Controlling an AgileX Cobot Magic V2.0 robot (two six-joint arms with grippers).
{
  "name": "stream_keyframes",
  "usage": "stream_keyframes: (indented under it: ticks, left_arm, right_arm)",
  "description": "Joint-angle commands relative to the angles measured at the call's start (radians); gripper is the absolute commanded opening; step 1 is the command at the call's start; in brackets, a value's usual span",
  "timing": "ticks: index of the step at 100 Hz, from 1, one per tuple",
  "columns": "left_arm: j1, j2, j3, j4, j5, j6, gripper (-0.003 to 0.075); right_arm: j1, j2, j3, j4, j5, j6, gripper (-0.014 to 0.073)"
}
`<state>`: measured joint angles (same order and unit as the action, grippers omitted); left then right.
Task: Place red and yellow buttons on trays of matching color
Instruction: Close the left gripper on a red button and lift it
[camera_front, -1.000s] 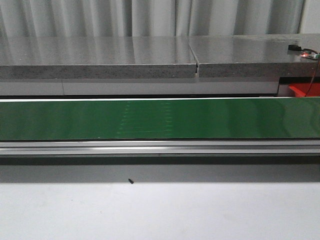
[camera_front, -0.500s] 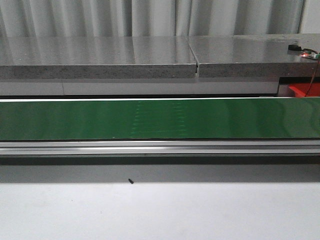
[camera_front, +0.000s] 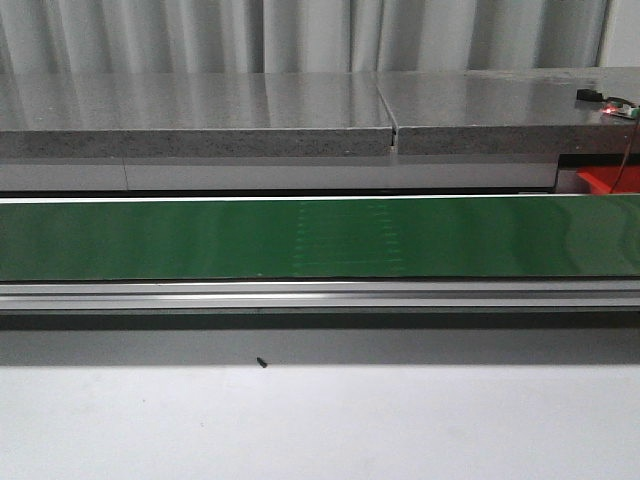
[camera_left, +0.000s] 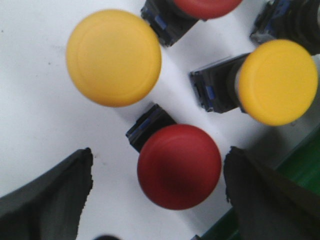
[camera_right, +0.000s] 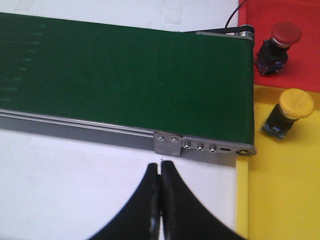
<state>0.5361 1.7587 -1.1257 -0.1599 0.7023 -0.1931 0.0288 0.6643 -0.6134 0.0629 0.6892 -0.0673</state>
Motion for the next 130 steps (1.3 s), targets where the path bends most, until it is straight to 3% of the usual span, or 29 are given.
stream_keyframes:
  ticks: [1,21,35,94,130]
  left_arm:
    - [0.003,-0.040,-0.029,-0.019,-0.043,-0.010,0.0495]
    - [0.001,-0.030,-0.029,-0.019,-0.039,-0.008,0.0234]
    - [0.001,-0.030,-0.029,-0.019,-0.039,0.000,0.0145]
    - [-0.003,-0.307,-0.008,-0.019,0.035,0.024,0.0141]
    - [-0.153,-0.374,-0.008,-0.018,0.045,0.026,0.0141]
  right_arm:
    - [0.002,-0.002,-0.023,0.007,-0.055,-0.003,-0.0067]
    - [0.002,-0.002,-0.023,0.007,-0.055,-0.003,-0.0067]
    - [0.002,-0.002,-0.023,0.007,-0.055,-0.003,-0.0067]
    - [0.002,-0.002,-0.023,0.007,-0.055,-0.003,-0.0067]
    - [0.002,-0.002,-0.023,0.007,-0.055,-0.003,-0.0067]
